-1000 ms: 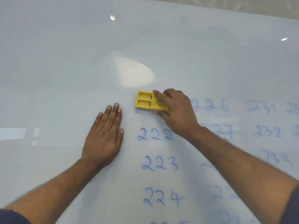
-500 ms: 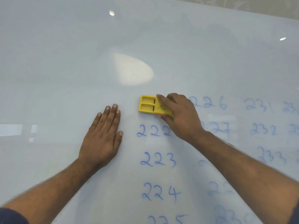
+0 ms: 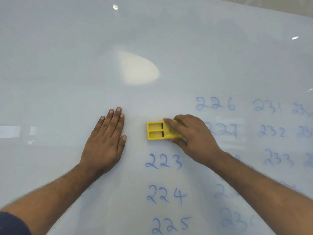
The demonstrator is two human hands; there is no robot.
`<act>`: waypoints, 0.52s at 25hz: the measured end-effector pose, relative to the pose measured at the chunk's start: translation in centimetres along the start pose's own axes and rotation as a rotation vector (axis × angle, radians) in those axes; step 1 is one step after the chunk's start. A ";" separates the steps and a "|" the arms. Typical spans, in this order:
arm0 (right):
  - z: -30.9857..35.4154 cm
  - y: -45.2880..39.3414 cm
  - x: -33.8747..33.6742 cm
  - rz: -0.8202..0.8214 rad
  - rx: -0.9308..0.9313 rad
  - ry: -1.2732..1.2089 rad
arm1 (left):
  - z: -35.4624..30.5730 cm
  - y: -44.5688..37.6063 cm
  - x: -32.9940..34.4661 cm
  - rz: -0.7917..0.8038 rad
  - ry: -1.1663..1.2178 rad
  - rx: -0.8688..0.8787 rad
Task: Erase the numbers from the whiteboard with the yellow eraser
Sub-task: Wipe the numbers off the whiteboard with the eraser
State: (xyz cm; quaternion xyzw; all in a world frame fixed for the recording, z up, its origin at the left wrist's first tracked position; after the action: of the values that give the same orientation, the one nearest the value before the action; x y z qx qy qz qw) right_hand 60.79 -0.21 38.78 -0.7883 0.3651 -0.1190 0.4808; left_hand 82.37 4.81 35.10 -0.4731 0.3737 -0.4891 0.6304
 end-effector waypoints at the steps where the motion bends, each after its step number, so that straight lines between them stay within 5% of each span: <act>1: -0.7 -0.7 -0.1 -0.019 0.052 -0.003 | -0.1 0.1 0.0 0.002 -0.004 0.005; 5: 0.5 -2.8 0.8 -0.095 0.160 -0.053 | -0.3 0.5 -0.1 -0.003 0.009 -0.002; 13: 2.4 3.5 0.6 0.018 -0.028 -0.019 | -0.2 1.8 -0.2 0.004 0.022 -0.033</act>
State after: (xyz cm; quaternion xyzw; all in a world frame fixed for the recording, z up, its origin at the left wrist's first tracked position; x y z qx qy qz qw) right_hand 60.88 0.02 34.56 -0.7926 0.3692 -0.1022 0.4743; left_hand 82.60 5.09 33.26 -0.4770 0.3896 -0.4869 0.6193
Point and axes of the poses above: each hand's wrist, its own y-axis away from the middle knuckle, its own x-axis out of the palm, z = x × y, the point moved 10 cm from there along -y, towards the middle knuckle, and after that the axes turned 5 degrees about -z, right-handed, at the moved point
